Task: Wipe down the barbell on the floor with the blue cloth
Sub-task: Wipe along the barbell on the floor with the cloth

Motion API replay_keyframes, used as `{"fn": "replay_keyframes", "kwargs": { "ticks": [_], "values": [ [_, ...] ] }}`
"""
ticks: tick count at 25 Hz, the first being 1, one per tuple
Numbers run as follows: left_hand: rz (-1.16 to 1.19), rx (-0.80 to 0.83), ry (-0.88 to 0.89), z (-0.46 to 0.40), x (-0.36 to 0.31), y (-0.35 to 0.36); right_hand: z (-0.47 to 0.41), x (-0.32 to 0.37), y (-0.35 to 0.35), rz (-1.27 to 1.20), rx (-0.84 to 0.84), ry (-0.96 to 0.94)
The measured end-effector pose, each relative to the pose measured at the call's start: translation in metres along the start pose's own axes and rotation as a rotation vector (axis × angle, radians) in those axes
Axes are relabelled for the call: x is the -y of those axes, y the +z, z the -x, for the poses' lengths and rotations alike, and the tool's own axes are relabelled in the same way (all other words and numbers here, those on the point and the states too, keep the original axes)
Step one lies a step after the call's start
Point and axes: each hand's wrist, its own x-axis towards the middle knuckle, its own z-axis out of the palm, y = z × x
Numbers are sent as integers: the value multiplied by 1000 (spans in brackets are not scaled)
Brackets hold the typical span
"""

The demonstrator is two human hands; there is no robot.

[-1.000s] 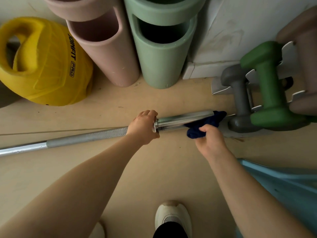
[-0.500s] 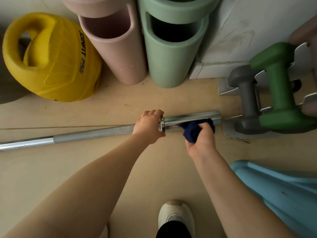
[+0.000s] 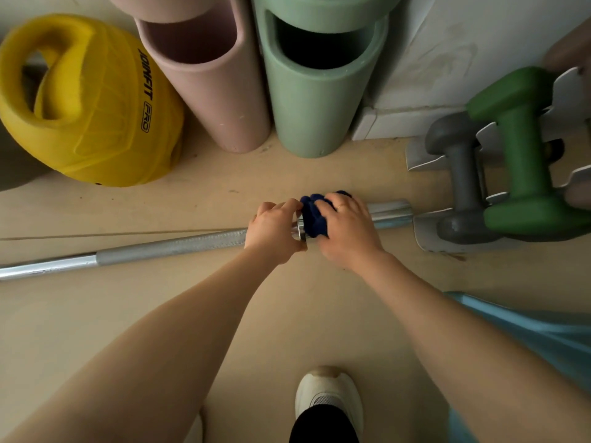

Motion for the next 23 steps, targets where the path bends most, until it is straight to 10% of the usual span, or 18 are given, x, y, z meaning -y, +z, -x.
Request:
{"fn": "replay_keyframes", "kwargs": {
  "ticks": [5, 10, 18, 23],
  "values": [
    [10, 5, -13, 0, -1, 0, 7, -19, -4, 112, -188, 213],
    [-19, -19, 2, 3, -2, 5, 0, -7, -5, 45, 41, -74],
    [-39, -21, -12, 4, -2, 10, -10, -47, -21, -135, -201, 624],
    [-60, -24, -39, 5, -5, 7, 19, -11, 15, 38, -55, -170]
  ]
}}
